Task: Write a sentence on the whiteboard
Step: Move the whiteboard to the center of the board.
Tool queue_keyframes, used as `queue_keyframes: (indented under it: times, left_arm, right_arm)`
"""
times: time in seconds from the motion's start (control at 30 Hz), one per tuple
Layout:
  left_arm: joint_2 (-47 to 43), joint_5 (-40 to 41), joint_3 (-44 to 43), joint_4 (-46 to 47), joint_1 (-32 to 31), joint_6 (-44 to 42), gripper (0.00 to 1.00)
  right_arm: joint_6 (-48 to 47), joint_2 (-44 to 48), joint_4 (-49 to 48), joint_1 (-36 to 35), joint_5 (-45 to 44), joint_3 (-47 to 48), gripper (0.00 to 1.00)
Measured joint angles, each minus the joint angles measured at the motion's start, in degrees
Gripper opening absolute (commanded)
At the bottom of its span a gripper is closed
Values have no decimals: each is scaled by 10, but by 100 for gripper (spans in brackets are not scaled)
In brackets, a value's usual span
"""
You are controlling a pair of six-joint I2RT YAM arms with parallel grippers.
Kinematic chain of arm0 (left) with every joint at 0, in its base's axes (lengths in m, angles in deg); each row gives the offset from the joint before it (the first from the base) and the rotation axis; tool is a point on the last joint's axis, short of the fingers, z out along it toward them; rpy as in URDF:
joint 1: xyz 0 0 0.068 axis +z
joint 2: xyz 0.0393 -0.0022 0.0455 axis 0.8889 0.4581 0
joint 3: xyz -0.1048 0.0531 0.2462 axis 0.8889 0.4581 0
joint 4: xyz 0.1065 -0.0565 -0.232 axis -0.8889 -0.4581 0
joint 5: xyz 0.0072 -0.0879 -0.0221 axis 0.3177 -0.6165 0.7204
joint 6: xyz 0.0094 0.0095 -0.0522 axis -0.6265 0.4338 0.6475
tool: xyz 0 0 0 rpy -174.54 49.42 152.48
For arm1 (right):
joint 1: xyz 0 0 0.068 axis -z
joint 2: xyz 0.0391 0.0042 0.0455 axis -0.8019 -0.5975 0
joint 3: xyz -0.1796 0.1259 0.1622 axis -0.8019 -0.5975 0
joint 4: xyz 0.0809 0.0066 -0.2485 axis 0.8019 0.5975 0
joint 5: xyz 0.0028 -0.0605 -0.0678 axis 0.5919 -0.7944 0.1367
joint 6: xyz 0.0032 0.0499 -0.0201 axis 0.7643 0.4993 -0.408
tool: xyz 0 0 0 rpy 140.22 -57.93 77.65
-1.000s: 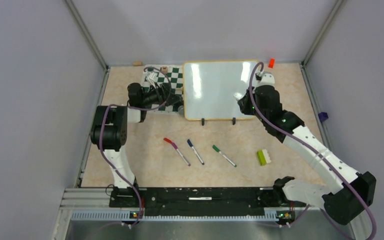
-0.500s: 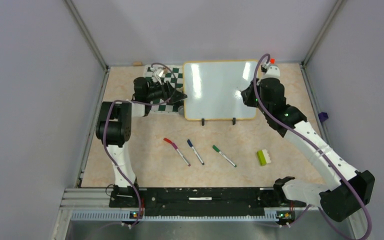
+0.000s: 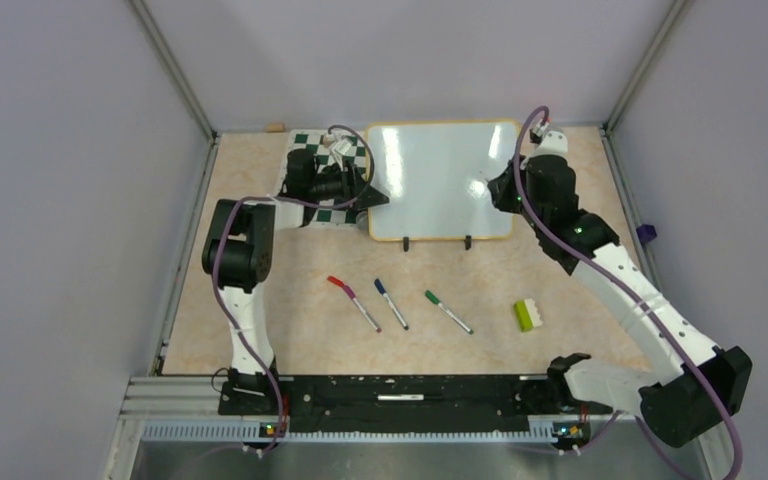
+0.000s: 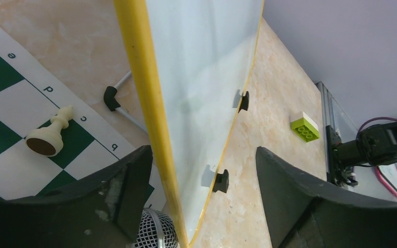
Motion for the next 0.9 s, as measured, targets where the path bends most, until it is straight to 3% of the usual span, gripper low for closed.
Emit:
queue_keyframes:
  times: [0.03, 0.33, 0.6, 0.9]
  left_arm:
    - [0, -4, 0, 3, 1, 2, 61]
    - [32, -44, -5, 48, 2, 40, 44]
    - [56, -68, -7, 67, 2, 69, 2]
    - [56, -103, -20, 88, -2, 76, 0]
  right_arm:
    - [0, 3, 0, 0, 1, 0, 0]
    - [0, 26, 0, 2, 5, -16, 0]
    - [0, 27, 2, 6, 5, -17, 0]
    - [-1, 32, 5, 10, 5, -19, 0]
